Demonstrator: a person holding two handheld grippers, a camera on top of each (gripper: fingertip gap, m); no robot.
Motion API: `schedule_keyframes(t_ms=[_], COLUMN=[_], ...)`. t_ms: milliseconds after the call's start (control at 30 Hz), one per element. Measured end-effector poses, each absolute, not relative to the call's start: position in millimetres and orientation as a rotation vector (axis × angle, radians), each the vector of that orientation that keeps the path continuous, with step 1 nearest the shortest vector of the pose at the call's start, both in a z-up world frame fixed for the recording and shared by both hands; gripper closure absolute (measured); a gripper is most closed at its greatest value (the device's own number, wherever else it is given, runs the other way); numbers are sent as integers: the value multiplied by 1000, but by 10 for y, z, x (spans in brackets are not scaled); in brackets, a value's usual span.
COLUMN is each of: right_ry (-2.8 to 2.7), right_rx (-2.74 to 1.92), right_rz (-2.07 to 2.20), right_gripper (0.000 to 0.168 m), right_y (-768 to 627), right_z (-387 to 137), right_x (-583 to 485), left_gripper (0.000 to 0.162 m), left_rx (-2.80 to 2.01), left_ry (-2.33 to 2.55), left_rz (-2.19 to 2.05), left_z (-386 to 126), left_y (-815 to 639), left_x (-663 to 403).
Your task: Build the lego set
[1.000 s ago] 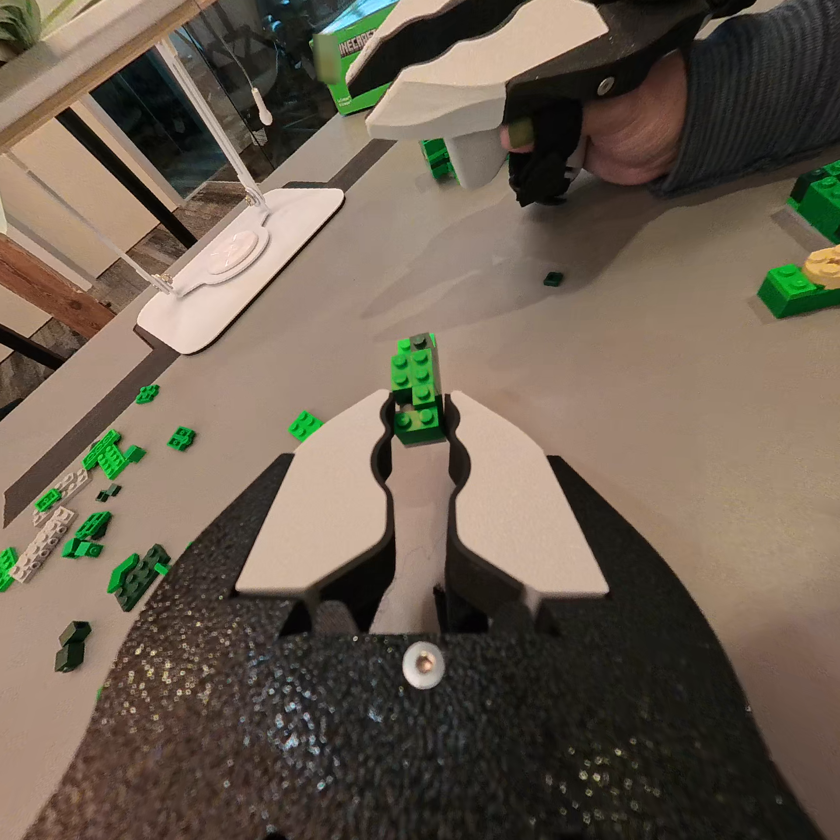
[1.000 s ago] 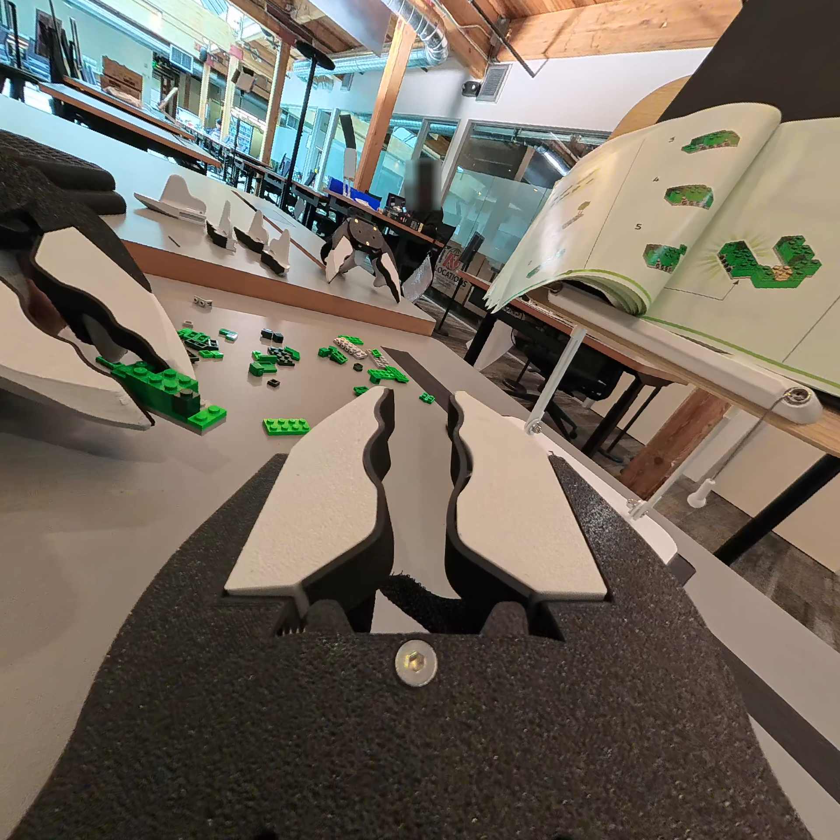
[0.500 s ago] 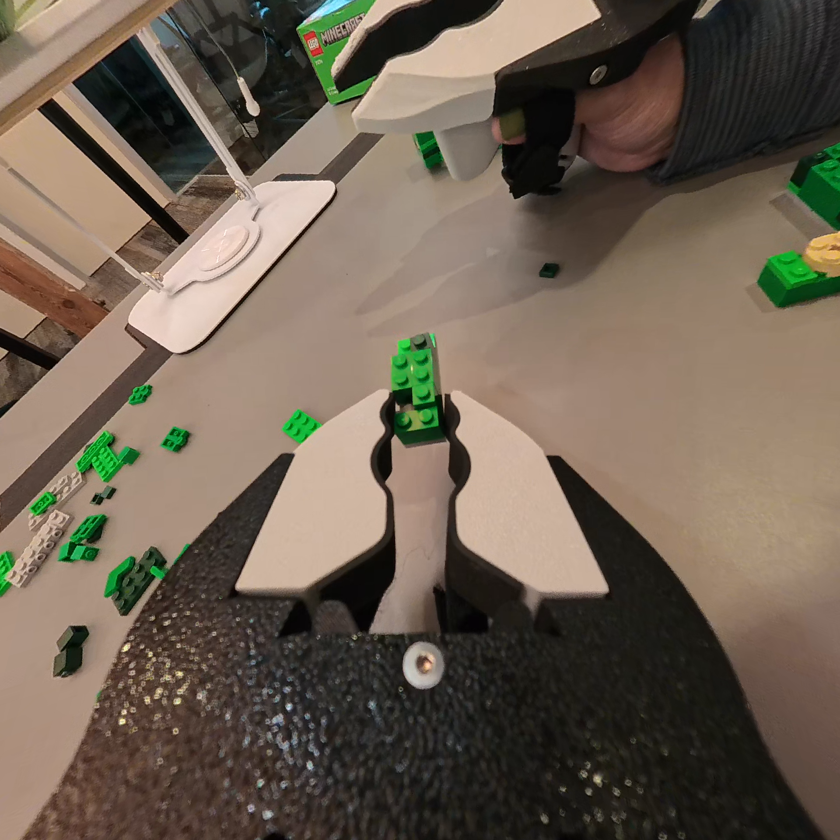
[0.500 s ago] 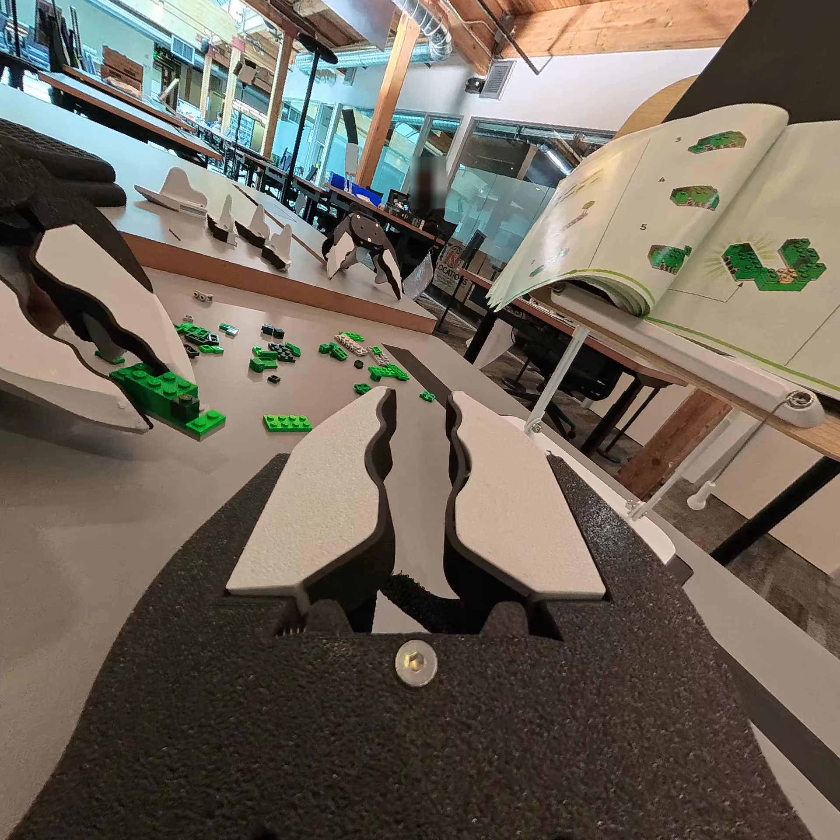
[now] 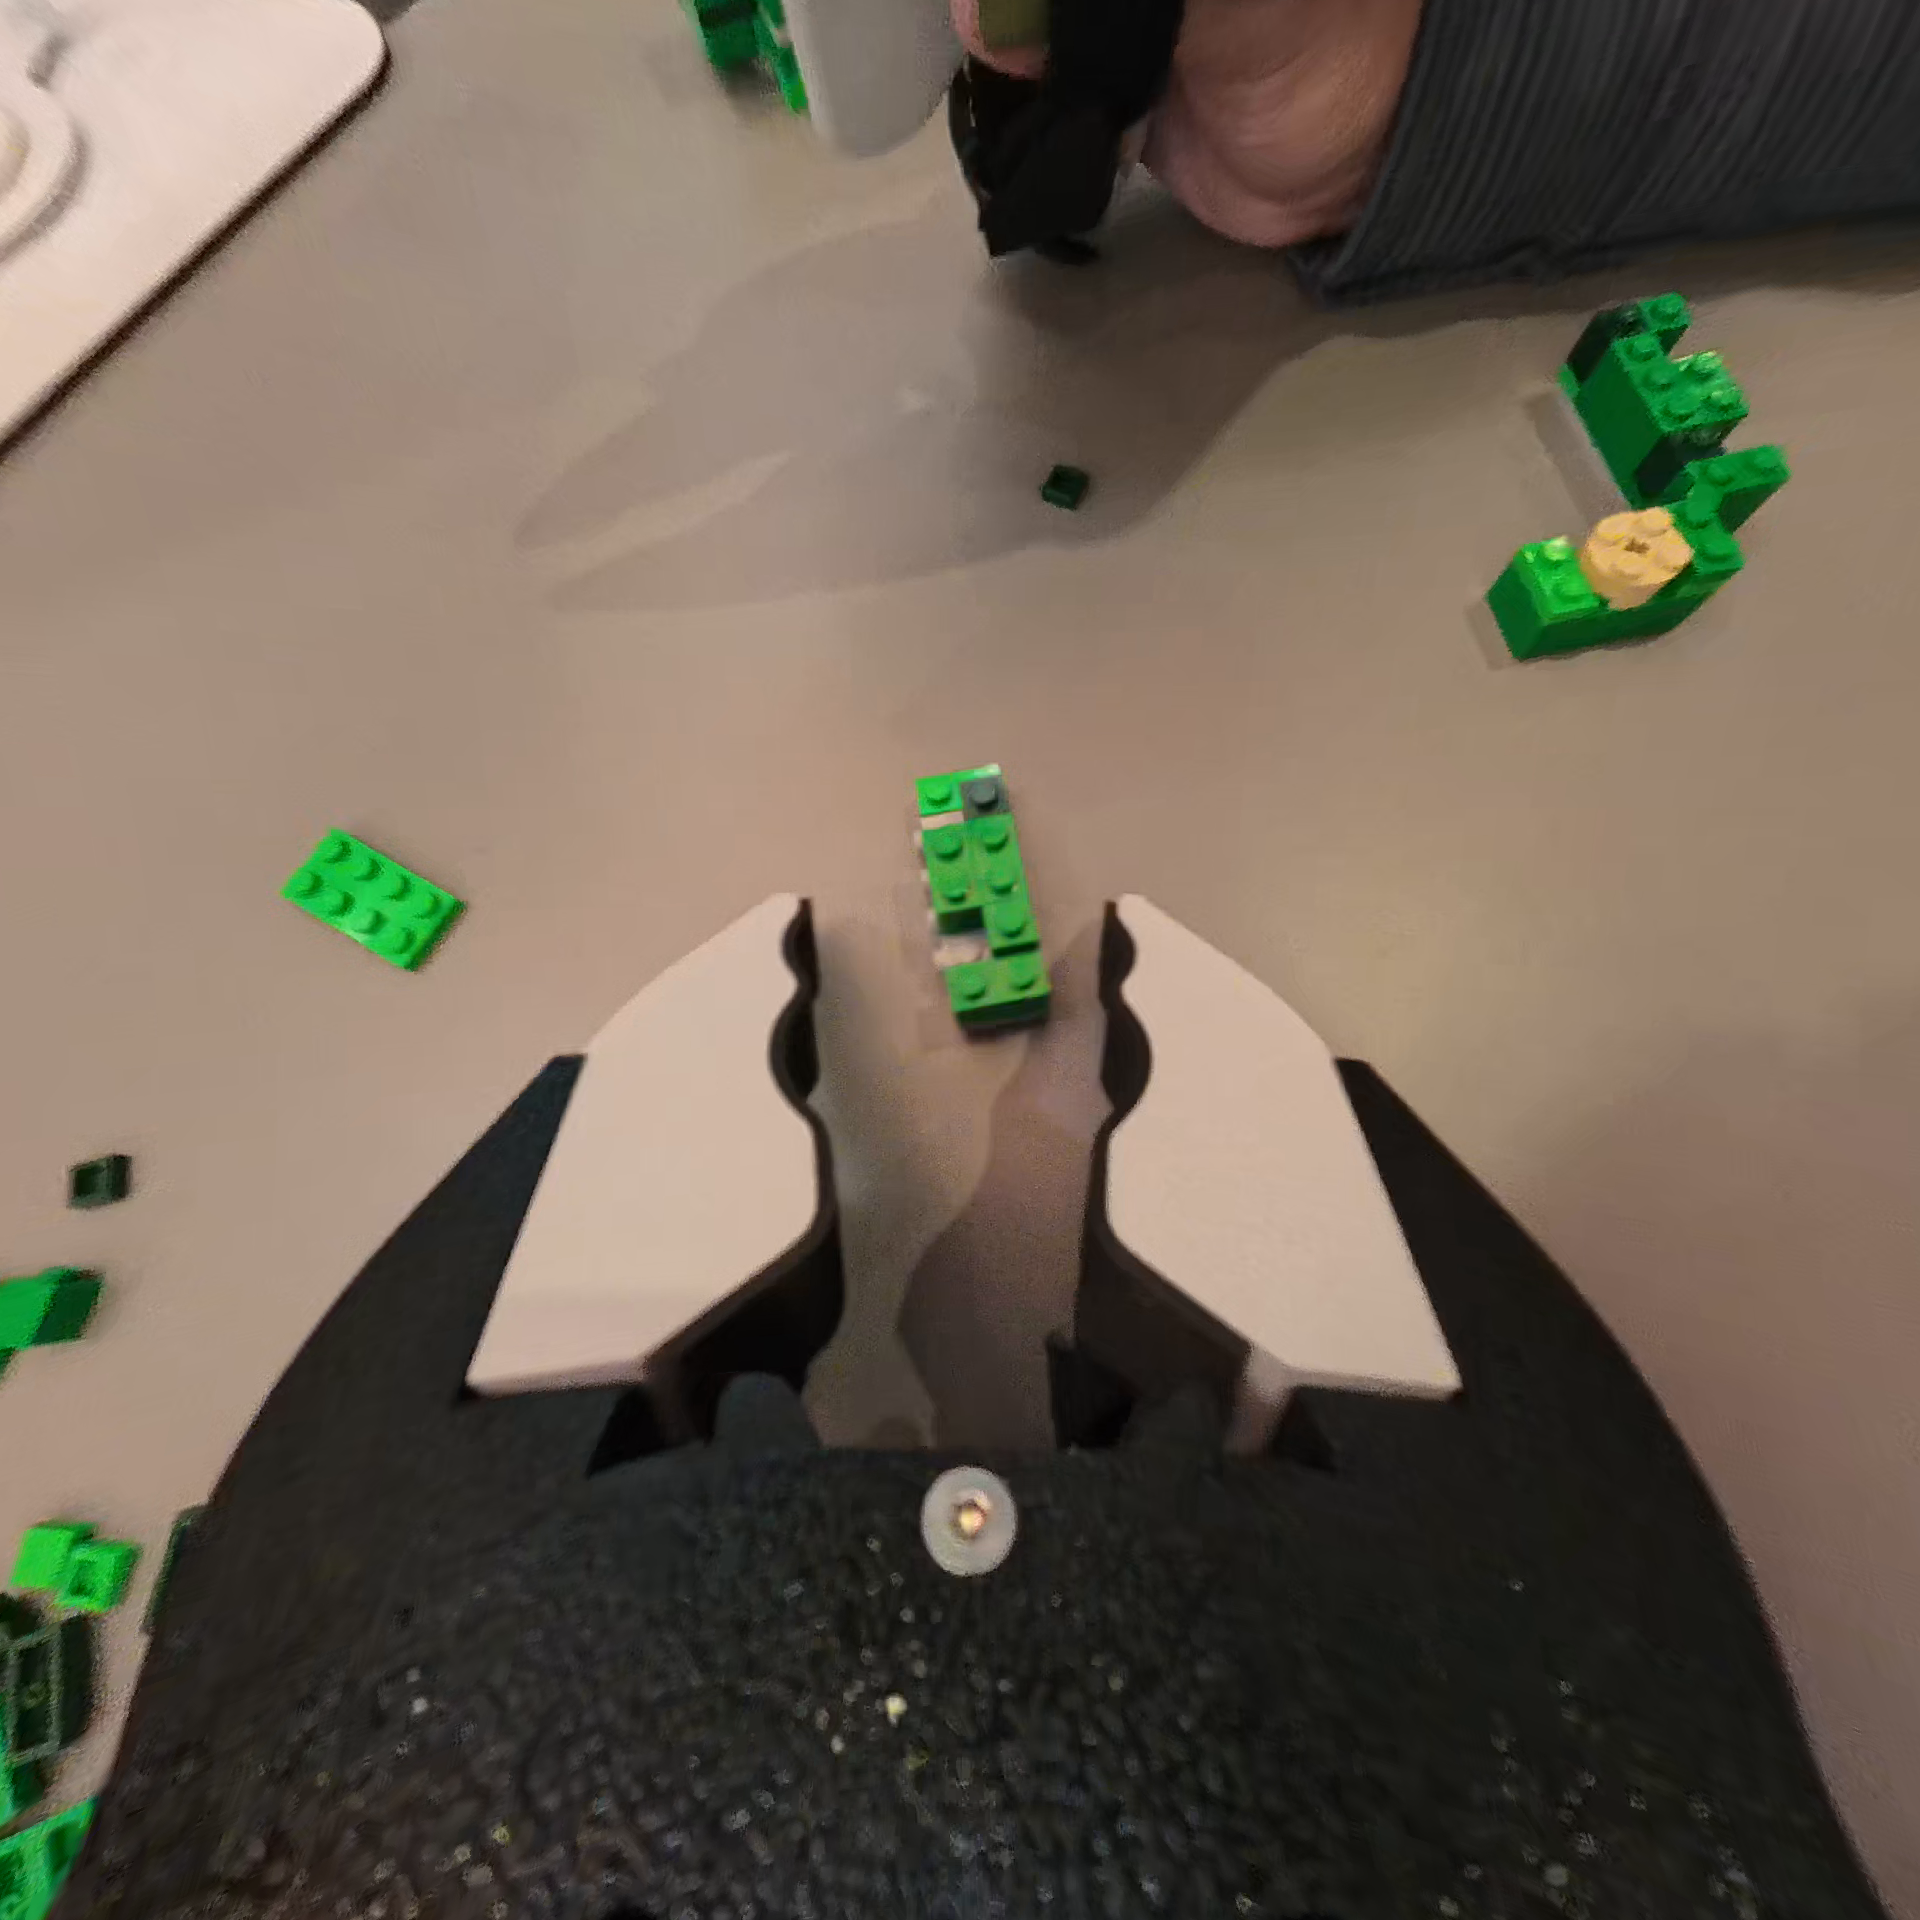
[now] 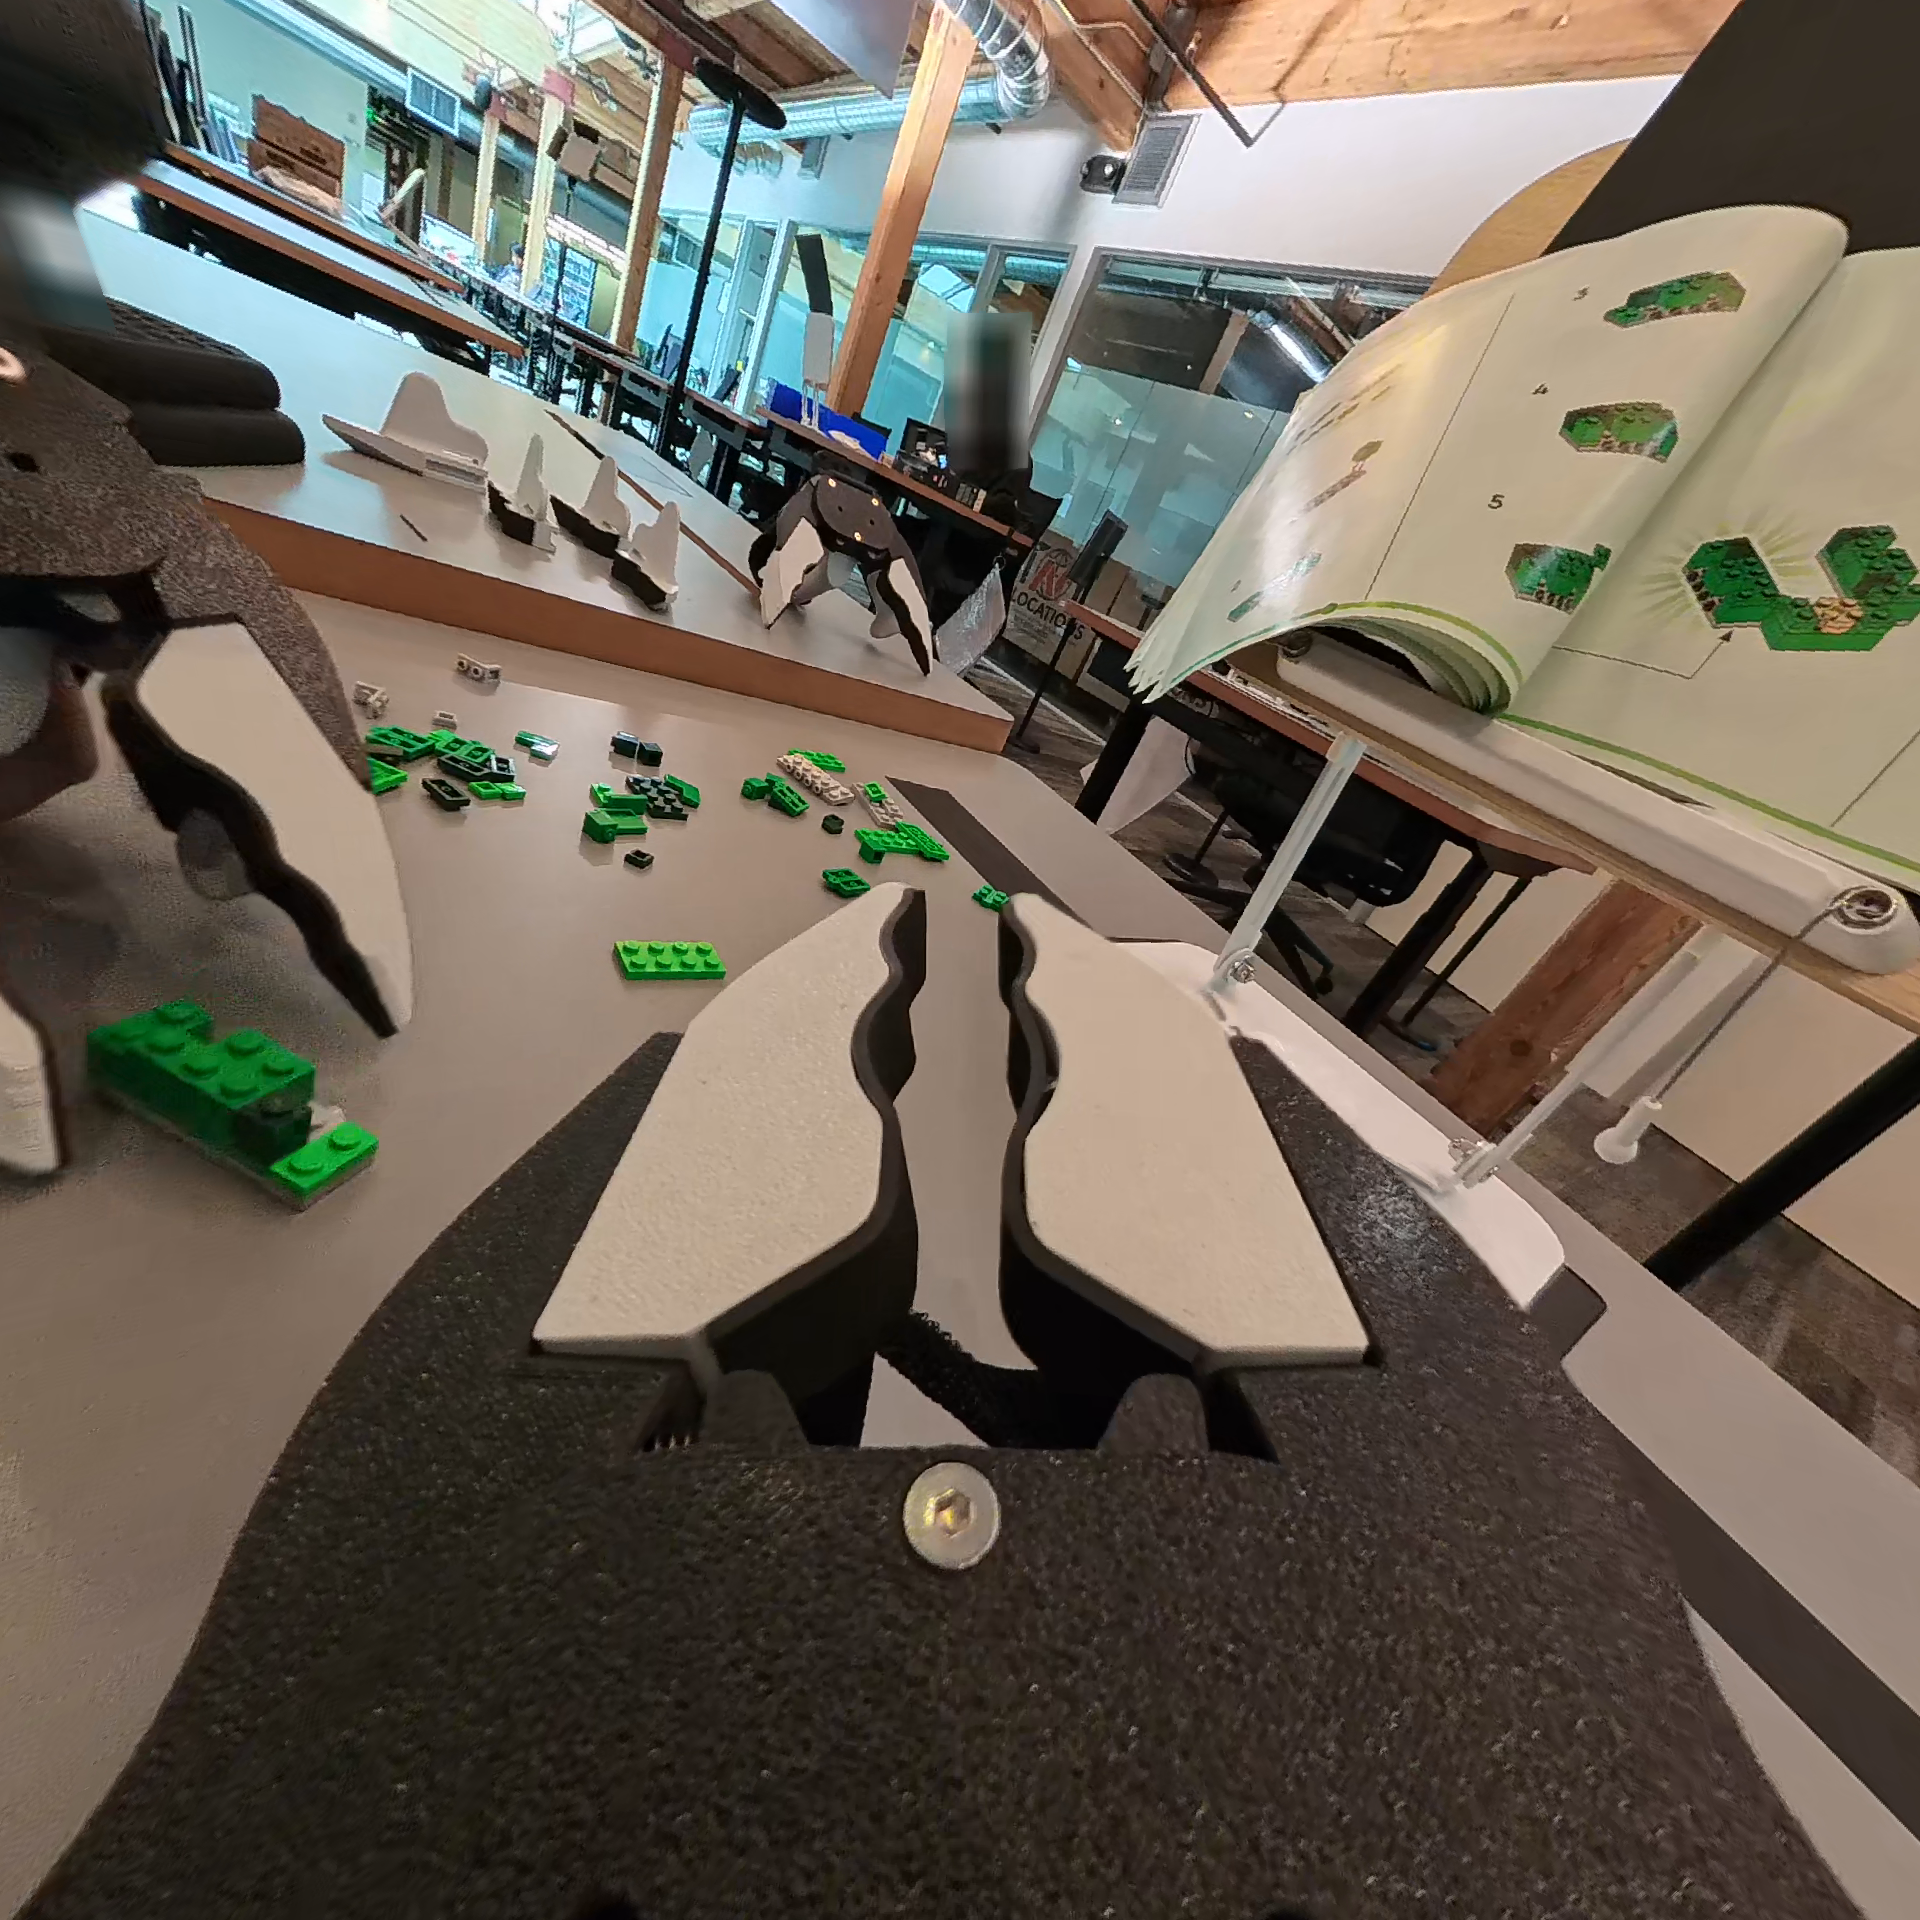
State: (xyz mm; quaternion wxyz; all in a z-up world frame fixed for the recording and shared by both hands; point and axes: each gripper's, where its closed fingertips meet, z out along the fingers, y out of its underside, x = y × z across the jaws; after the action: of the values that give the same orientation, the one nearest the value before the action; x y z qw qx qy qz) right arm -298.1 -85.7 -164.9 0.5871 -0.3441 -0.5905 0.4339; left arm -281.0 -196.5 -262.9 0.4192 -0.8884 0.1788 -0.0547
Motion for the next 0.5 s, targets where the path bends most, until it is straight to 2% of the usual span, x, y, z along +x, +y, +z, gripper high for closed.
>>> schedule_keyframes(t_ms=[33, 133, 333, 433, 500], right_ry=[-1380, -1378, -1377, -1378, -1379], right_rx=[-805, -809, -817, -818, -816], right_rz=[1014, 1014, 1016, 1016, 1015], right_gripper=[157, 158, 160, 160, 160], right_y=[-860, -855, -849, -850, -852], right_z=[-1654, -1654, -1659, -1661, -1661], right_x=[-2982, -2986, -3000, -3005, -3004], left_gripper=[101, 87, 98, 111, 112], left_rx=[-2249, -2280, -2273, -2295, -2276], left_ry=[439, 462, 449, 311, 246], left_rz=[-151, -118, -95, 190, 285], left_z=[-2647, -2651, -2596, -2597, -2555], left_y=[-1977, -2043, -2109, -2054, -2035], left_x=[-2813, -2849, -2943, -3308, -3432])
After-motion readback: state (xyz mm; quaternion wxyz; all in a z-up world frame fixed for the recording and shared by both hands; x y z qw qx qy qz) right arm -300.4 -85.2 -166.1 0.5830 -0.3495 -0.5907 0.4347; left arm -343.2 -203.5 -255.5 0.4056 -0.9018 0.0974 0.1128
